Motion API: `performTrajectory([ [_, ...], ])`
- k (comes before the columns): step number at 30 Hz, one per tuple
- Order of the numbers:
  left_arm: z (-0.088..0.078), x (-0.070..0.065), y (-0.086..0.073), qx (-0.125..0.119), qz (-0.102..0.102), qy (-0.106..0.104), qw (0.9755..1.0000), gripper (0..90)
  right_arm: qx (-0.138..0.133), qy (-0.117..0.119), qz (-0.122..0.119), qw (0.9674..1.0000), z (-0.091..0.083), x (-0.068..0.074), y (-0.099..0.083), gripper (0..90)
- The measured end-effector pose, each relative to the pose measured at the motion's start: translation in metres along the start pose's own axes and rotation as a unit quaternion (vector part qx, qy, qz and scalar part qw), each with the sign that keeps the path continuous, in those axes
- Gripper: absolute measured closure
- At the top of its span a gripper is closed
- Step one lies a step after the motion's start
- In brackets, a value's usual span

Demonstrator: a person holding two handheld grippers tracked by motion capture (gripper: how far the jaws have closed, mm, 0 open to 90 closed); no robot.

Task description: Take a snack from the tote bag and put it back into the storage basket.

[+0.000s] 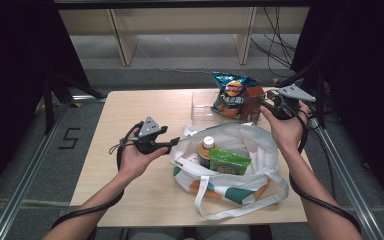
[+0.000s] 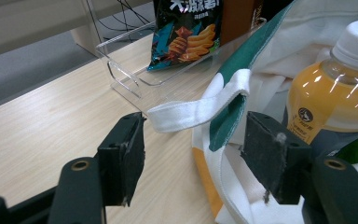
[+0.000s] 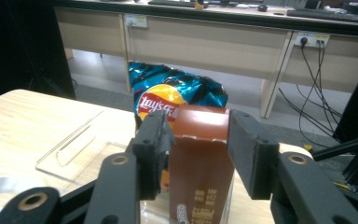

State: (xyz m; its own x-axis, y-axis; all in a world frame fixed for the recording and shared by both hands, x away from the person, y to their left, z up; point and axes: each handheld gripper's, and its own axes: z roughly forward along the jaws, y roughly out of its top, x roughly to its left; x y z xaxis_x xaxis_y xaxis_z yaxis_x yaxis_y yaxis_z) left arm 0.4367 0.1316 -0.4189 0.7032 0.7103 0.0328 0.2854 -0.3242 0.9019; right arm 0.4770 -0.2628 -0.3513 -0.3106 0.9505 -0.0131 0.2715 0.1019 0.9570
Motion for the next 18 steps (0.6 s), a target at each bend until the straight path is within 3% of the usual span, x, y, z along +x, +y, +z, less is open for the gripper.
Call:
performTrajectory([
  [4,0.000,0.000,0.000,0.000,0.000,0.000,1.0000,37.7,0.010,0.011,0.004,0.9999,-0.008,0.003,-0.004,63.4],
  [5,0.000,0.000,0.000,0.000,0.000,0.000,1.0000,37.8,0.004,0.013,-0.008,0.9999,-0.009,0.002,-0.005,64.5],
  [6,0.000,0.000,0.000,-0.001,0.000,-0.002,1.0000,37.8,0.009,0.016,0.003,0.9998,-0.011,0.003,-0.007,65.2],
  [7,0.000,0.000,0.000,0.000,0.000,0.000,1.0000,37.8,0.010,0.019,-0.006,0.9997,-0.012,0.002,-0.008,66.2],
  [10,0.000,0.000,0.000,-0.001,-0.001,-0.003,1.0000,37.8,0.006,0.022,-0.009,0.9997,-0.016,0.002,-0.013,68.9],
  [13,-0.001,0.001,0.001,-0.001,-0.002,0.001,1.0000,37.8,0.014,0.021,0.005,0.9997,-0.020,0.002,-0.017,70.1],
  [18,-0.002,0.004,0.002,-0.005,-0.005,0.004,1.0000,37.8,0.013,0.028,-0.004,0.9995,-0.028,0.000,-0.022,73.0],
])
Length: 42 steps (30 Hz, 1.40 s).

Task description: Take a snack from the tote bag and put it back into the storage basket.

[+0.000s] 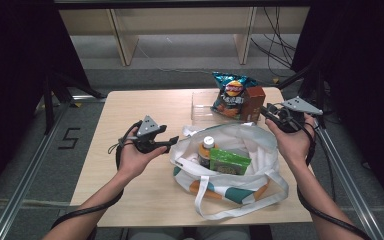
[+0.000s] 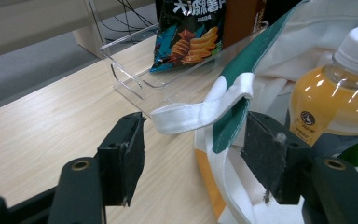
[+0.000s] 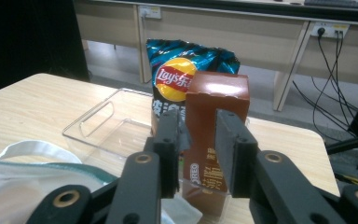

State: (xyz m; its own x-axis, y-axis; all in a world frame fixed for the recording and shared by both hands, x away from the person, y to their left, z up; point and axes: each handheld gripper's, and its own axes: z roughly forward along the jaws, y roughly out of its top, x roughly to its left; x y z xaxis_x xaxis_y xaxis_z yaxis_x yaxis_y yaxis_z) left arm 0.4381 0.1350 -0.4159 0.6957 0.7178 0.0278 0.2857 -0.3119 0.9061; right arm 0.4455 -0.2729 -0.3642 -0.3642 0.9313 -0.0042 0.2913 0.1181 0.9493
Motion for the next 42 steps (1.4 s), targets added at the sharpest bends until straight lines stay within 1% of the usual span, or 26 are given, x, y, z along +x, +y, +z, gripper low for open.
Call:
performTrajectory([
  [1,0.000,0.000,0.000,0.000,-0.001,0.000,1.0000,37.8,0.000,-0.002,-0.008,1.0000,-0.002,0.000,-0.001,73.8],
  [2,0.000,0.000,0.000,0.000,-0.001,0.000,1.0000,37.8,0.002,0.002,0.000,1.0000,-0.003,0.001,-0.002,74.3],
  [5,-0.001,0.000,-0.001,0.000,-0.002,0.000,1.0000,37.8,0.005,0.011,-0.011,0.9999,-0.007,0.001,-0.006,75.2],
  [8,-0.001,0.000,-0.001,0.001,-0.002,-0.001,1.0000,37.8,0.014,0.020,-0.001,0.9997,-0.012,0.005,-0.010,75.6],
  [9,0.000,0.000,-0.001,0.001,-0.004,-0.001,1.0000,37.8,0.006,0.020,-0.011,0.9997,-0.012,0.004,-0.011,75.7],
  [10,0.000,0.000,-0.001,0.001,-0.004,-0.001,1.0000,37.7,0.007,0.024,-0.003,0.9997,-0.014,0.006,-0.012,75.7],
  [13,0.001,0.000,-0.001,0.000,-0.003,-0.004,1.0000,37.8,0.005,0.030,-0.010,0.9995,-0.019,0.009,-0.015,75.6],
  [14,0.001,0.000,-0.002,0.002,-0.003,-0.001,1.0000,37.8,0.000,0.034,-0.022,0.9992,-0.020,0.009,-0.016,75.6],
  [15,0.001,0.000,-0.002,0.003,-0.002,-0.002,1.0000,37.8,0.006,0.035,-0.007,0.9994,-0.023,0.012,-0.016,75.6],
  [16,0.001,0.000,-0.003,0.003,-0.002,-0.002,1.0000,37.8,0.008,0.040,-0.022,0.9989,-0.024,0.011,-0.016,75.4],
  [18,0.001,-0.001,-0.003,0.004,-0.004,-0.002,1.0000,37.8,0.003,0.044,-0.004,0.9990,-0.027,0.015,-0.018,74.8],
  [19,0.001,-0.001,-0.004,0.004,-0.004,-0.005,1.0000,37.8,0.004,0.050,-0.012,0.9987,-0.029,0.013,-0.018,74.5],
  [20,0.001,-0.001,-0.004,0.004,-0.004,-0.005,1.0000,37.8,0.005,0.047,-0.004,0.9989,-0.031,0.016,-0.019,74.0],
  [21,0.002,-0.001,-0.004,0.003,-0.004,-0.006,1.0000,37.8,0.001,0.055,-0.013,0.9984,-0.030,0.015,-0.020,73.5],
  [22,0.002,-0.001,-0.004,0.003,-0.004,-0.006,1.0000,37.8,0.006,0.055,-0.003,0.9985,-0.032,0.018,-0.021,73.1],
  [24,0.001,0.000,-0.003,0.003,-0.003,-0.004,1.0000,37.8,0.002,0.056,-0.009,0.9984,-0.034,0.018,-0.024,72.2],
  [25,0.001,0.000,-0.003,0.003,-0.005,-0.004,1.0000,37.8,0.009,0.065,0.002,0.9978,-0.035,0.019,-0.025,71.8],
  [27,0.001,0.001,-0.004,0.004,-0.005,-0.003,1.0000,37.8,0.007,0.072,-0.004,0.9974,-0.037,0.019,-0.027,71.1],
  [30,0.001,0.001,-0.004,0.005,-0.005,-0.004,1.0000,37.8,0.010,0.079,0.007,0.9968,-0.039,0.023,-0.030,70.2],
  [32,0.001,0.001,-0.005,0.003,-0.006,-0.005,1.0000,37.8,0.008,0.083,-0.003,0.9965,-0.039,0.023,-0.032,69.9],
  [33,0.001,0.001,-0.005,0.003,-0.005,-0.008,0.9999,37.8,0.017,0.087,0.009,0.9960,-0.041,0.025,-0.033,69.7],
  [34,0.001,0.001,-0.006,0.004,-0.005,-0.008,0.9999,37.8,0.007,0.092,-0.007,0.9957,-0.040,0.023,-0.034,69.5],
  [36,0.001,0.001,-0.006,0.005,-0.005,-0.006,1.0000,37.8,0.017,0.094,0.004,0.9954,-0.043,0.026,-0.035,69.2],
  [40,0.002,0.001,-0.007,0.007,-0.005,-0.006,0.9999,37.8,0.021,0.107,0.005,0.9940,-0.047,0.028,-0.039,68.1],
  [41,0.002,0.001,-0.007,0.007,-0.005,-0.006,0.9999,37.8,0.028,0.110,0.014,0.9934,-0.049,0.029,-0.041,67.7],
  [42,0.002,0.001,-0.007,0.007,-0.005,-0.007,0.9999,37.8,0.019,0.118,0.002,0.9929,-0.047,0.027,-0.042,67.4],
])
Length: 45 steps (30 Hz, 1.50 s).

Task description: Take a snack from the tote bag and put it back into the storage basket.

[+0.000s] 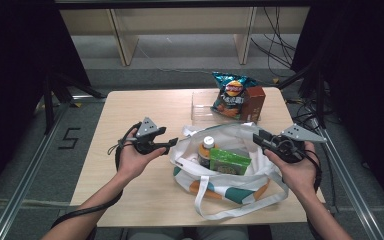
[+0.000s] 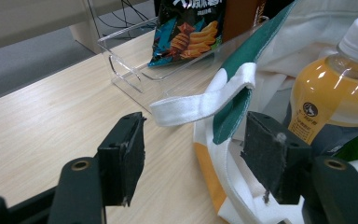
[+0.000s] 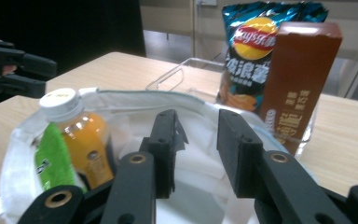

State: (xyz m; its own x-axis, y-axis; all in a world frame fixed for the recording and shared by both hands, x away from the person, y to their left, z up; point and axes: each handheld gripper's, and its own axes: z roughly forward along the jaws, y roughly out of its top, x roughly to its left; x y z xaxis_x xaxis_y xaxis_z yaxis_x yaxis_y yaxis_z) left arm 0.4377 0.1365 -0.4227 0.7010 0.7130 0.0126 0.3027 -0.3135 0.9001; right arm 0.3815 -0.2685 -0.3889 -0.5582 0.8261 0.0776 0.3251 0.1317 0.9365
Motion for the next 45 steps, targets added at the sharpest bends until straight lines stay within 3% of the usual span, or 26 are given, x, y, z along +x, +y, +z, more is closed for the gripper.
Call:
performTrajectory([
  [3,0.000,-0.001,0.000,-0.001,0.001,0.000,1.0000,37.8,-0.001,-0.008,0.005,1.0000,-0.003,0.001,-0.002,66.7],
  [4,0.000,-0.001,0.000,0.000,0.001,0.001,1.0000,37.8,0.000,0.005,0.011,0.9999,-0.004,0.002,-0.002,66.5],
  [6,0.000,-0.001,0.000,0.000,0.002,0.001,1.0000,37.8,-0.001,0.008,-0.001,1.0000,-0.004,0.001,-0.002,65.9],
  [7,0.000,-0.001,0.000,0.001,0.002,0.002,1.0000,37.8,0.004,0.009,0.013,0.9999,-0.005,0.003,-0.003,65.5],
  [12,0.000,-0.001,0.001,-0.002,0.001,0.000,1.0000,37.7,0.001,0.024,0.002,0.9997,-0.005,0.003,-0.004,60.9],
  [15,0.000,0.000,0.001,-0.002,-0.001,0.002,1.0000,37.7,0.006,0.038,0.012,0.9992,-0.006,0.007,-0.003,59.1],
  [16,0.000,0.000,0.001,-0.002,-0.001,0.001,1.0000,37.7,0.002,0.043,0.000,0.9991,-0.005,0.007,-0.003,58.8],
  [18,0.000,0.000,0.001,-0.001,-0.001,0.002,1.0000,37.7,0.015,0.054,0.009,0.9984,-0.006,0.010,-0.003,58.5],
  [20,0.000,0.000,0.001,-0.002,-0.003,0.002,1.0000,37.7,0.011,0.059,0.002,0.9982,-0.005,0.011,-0.004,58.4],
  [22,-0.001,0.000,0.002,-0.003,-0.003,0.000,1.0000,37.7,0.019,0.070,0.013,0.9973,-0.007,0.015,-0.005,58.3],
  [24,-0.001,-0.001,0.003,-0.005,-0.005,0.001,1.0000,37.7,0.014,0.077,0.002,0.9970,-0.006,0.015,-0.006,58.0],
  [27,-0.001,-0.001,0.003,-0.004,-0.003,0.000,1.0000,37.7,0.021,0.086,0.014,0.9960,-0.007,0.018,-0.009,57.5],
  [28,-0.001,-0.001,0.003,-0.004,-0.003,0.001,1.0000,37.7,0.019,0.091,0.001,0.9956,-0.005,0.018,-0.010,57.4],
  [31,-0.001,0.000,0.003,-0.004,-0.004,0.001,1.0000,37.6,0.021,0.097,0.012,0.9950,-0.002,0.021,-0.015,57.0],
  [34,-0.003,0.001,0.004,-0.006,-0.004,0.003,1.0000,37.7,0.043,0.110,0.016,0.9928,0.000,0.025,-0.018,56.7],
  [36,-0.004,0.002,0.004,-0.009,-0.004,0.003,0.9999,37.6,0.037,0.111,0.004,0.9931,0.003,0.025,-0.020,56.6],
  [41,-0.004,0.001,0.005,-0.010,-0.006,0.005,0.9999,37.6,0.058,0.126,-0.005,0.9903,0.006,0.028,-0.023,56.3],
  [43,-0.004,0.002,0.005,-0.009,-0.004,0.005,0.9999,37.6,0.062,0.128,0.008,0.9898,0.007,0.031,-0.025,56.3],
  [45,-0.004,0.002,0.005,-0.009,-0.003,0.004,0.9999,37.6,0.067,0.127,-0.010,0.9896,0.008,0.029,-0.025,56.4],
])
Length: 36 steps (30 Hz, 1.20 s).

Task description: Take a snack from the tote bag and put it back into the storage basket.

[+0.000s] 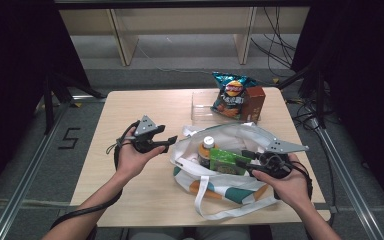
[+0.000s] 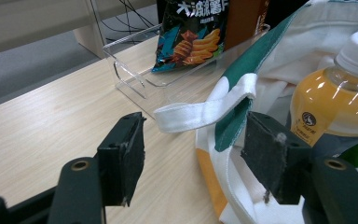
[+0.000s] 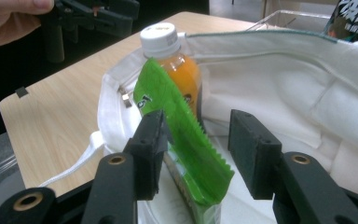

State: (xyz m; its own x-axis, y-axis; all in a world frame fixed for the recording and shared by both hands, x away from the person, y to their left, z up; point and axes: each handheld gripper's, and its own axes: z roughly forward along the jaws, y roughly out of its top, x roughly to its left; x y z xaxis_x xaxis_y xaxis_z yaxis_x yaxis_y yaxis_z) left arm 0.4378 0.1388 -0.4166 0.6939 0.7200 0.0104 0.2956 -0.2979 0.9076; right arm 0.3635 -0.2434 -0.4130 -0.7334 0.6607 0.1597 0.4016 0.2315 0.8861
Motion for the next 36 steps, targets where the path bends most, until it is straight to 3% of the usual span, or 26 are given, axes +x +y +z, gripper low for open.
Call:
performTrajectory([
  [2,0.000,0.000,0.000,0.000,0.000,-0.002,1.0000,37.6,0.000,0.007,0.007,1.0000,0.002,0.001,-0.001,56.6],
  [4,0.000,0.000,0.000,0.001,0.000,0.001,1.0000,37.6,0.009,0.005,-0.004,0.9999,0.003,0.001,-0.002,57.4],
  [5,0.000,0.000,0.000,0.001,0.000,0.000,1.0000,37.6,0.019,0.006,0.002,0.9998,0.002,0.002,-0.002,58.1],
  [6,0.000,0.000,0.000,0.002,0.001,0.000,1.0000,37.6,0.012,0.009,0.009,0.9998,0.004,0.003,-0.003,58.9],
  [7,0.000,0.000,0.000,0.002,0.001,0.000,1.0000,37.7,0.024,0.006,0.001,0.9997,0.004,0.002,-0.004,60.4],
  [10,0.001,-0.001,0.000,0.002,0.000,0.000,1.0000,37.6,0.015,0.000,-0.015,0.9998,0.007,0.000,-0.006,63.7],
  [12,0.001,-0.001,0.000,0.002,0.000,0.000,1.0000,37.6,0.025,0.010,-0.008,0.9996,0.007,0.002,-0.005,66.4],
  [13,0.001,-0.001,0.000,0.003,0.001,0.000,1.0000,37.6,0.029,0.005,-0.004,0.9996,0.006,0.003,-0.005,68.1],
  [14,0.001,-0.001,0.000,0.003,0.001,0.000,1.0000,37.6,0.019,0.010,-0.006,0.9997,0.008,0.004,-0.006,69.4],
  [16,0.001,-0.001,0.000,0.003,0.002,0.000,1.0000,37.6,0.030,0.010,-0.022,0.9993,0.007,0.002,-0.004,73.8],
  [18,0.001,-0.001,0.000,0.002,0.001,0.000,1.0000,37.6,0.034,0.011,-0.016,0.9992,0.006,0.004,-0.004,77.7],
  [19,0.001,-0.001,0.000,0.002,0.000,0.000,1.0000,37.6,0.028,0.013,-0.032,0.9990,0.007,0.002,-0.004,79.5],
  [25,0.001,-0.001,0.000,0.002,0.002,0.000,1.0000,37.6,0.027,0.014,-0.037,0.9989,0.004,0.003,-0.002,89.3],
  [32,0.001,-0.002,0.000,0.002,0.002,0.000,1.0000,37.6,0.028,0.009,-0.039,0.9988,0.001,0.007,0.000,90.0],
  [33,0.001,-0.002,0.000,0.002,0.002,0.000,1.0000,37.7,0.013,-0.002,-0.055,0.9984,0.001,0.007,0.001,90.0],
  [36,0.001,-0.002,0.000,0.002,0.001,0.000,1.0000,37.6,0.018,0.002,-0.058,0.9982,-0.003,0.007,0.004,90.0],
])
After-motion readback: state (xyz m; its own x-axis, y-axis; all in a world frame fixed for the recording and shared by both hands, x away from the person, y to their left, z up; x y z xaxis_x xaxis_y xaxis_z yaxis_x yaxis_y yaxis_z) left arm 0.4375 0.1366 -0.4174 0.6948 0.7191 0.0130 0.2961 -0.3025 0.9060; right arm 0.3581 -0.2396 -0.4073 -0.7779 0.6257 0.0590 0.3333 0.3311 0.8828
